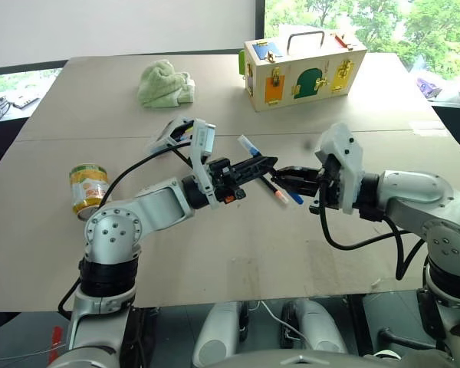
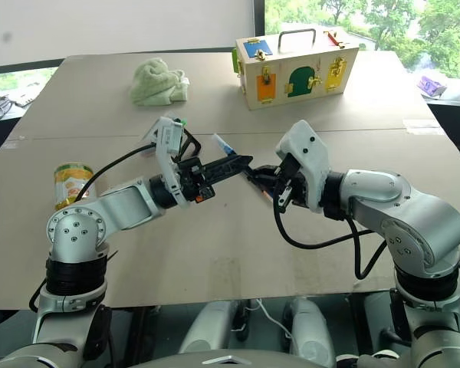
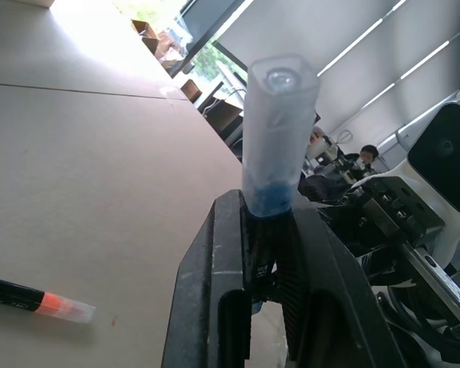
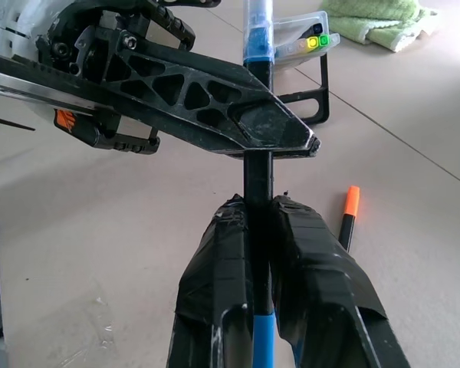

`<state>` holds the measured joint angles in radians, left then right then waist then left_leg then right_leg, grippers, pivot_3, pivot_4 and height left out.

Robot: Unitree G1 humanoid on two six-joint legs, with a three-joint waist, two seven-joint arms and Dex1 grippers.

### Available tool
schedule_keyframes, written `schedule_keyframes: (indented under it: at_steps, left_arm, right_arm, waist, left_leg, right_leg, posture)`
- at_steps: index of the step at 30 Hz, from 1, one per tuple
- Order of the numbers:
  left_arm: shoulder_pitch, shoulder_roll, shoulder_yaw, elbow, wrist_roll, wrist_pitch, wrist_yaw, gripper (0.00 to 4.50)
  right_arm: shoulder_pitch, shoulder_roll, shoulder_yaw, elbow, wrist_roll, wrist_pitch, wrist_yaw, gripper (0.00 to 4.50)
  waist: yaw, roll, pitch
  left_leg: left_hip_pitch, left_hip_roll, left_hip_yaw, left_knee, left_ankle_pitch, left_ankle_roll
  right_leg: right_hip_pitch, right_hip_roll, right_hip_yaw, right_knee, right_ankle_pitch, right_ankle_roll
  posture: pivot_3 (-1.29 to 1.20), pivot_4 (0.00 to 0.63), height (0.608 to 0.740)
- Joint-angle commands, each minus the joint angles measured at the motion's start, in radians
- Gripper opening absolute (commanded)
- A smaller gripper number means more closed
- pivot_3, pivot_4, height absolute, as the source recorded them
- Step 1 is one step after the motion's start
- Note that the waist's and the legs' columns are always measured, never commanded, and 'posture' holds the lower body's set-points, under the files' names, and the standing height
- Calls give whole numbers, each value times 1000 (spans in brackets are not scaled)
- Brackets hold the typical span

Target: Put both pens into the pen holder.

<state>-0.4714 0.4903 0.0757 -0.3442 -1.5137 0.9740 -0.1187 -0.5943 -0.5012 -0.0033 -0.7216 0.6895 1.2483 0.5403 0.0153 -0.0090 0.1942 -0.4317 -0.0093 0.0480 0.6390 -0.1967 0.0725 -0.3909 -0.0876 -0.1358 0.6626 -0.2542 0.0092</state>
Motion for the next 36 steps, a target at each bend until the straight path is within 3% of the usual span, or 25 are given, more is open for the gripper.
schedule_keyframes:
  at_steps: [1,4,6,8,10,14,18,25,36]
  left_arm:
    - [-4,36,44,-55,36,-26,-31,43]
    - [-20,97,44,-126,211,-88,-58,0]
    - [-52,180,8,-216,433,-179,-95,0]
    - [-73,232,-1,-284,569,-246,-123,0]
    - [-71,288,-24,-326,720,-305,-131,0]
    - [-36,439,-101,-367,1091,-406,-117,0]
    - [4,490,-144,-376,1283,-397,-105,0]
    - [-21,398,-210,-223,1435,-385,-130,0]
    - [-58,283,-246,-10,1579,-464,-190,0]
  right_arm:
    - [22,-7,-16,-34,8,-112,24,460]
    - [70,-15,-58,-22,42,-189,73,1930]
    - [102,-57,-55,-7,5,-261,105,2687]
    - [119,-96,-64,10,-15,-328,139,3706]
    - [132,-133,-60,32,-60,-411,166,4404]
    - [147,-169,-40,74,-103,-533,224,4404]
    - [124,-158,1,121,-131,-602,250,4404]
    - [110,-173,0,131,-137,-686,301,4404]
    - [161,-184,-34,29,-105,-672,249,4404]
  waist:
    - [0,0,0]
    - [0,0,0]
    - [1,-1,0]
    - [2,-1,1]
    - [2,-1,1]
    - [1,-1,1]
    - [3,-1,1]
    - [20,-1,1]
    - [26,-2,2]
  left_leg:
    - [0,0,0,0,0,0]
    - [0,0,0,0,0,0]
    - [0,0,0,0,0,0]
    - [-1,0,1,0,0,0]
    - [0,-1,2,-1,0,0]
    - [1,0,3,-3,0,0]
    - [0,1,3,-3,0,-1]
    - [-1,1,3,-3,0,-1]
    - [-1,1,3,-2,0,0]
  right_leg:
    - [0,0,0,0,0,0]
    - [0,0,0,0,0,0]
    - [0,0,0,0,0,0]
    - [-1,0,0,0,0,0]
    - [-1,0,1,-1,0,0]
    - [-1,0,3,-1,0,0]
    - [-3,1,3,-1,-1,2]
    - [-3,0,3,-1,-2,4]
    - [-3,0,3,-1,-1,1]
  posture:
    - [0,150,740]
    - [0,150,740]
    - [0,150,740]
    - [0,150,740]
    - [0,150,740]
    - [0,150,740]
    - [0,150,740]
    - [0,150,740]
    - [0,150,740]
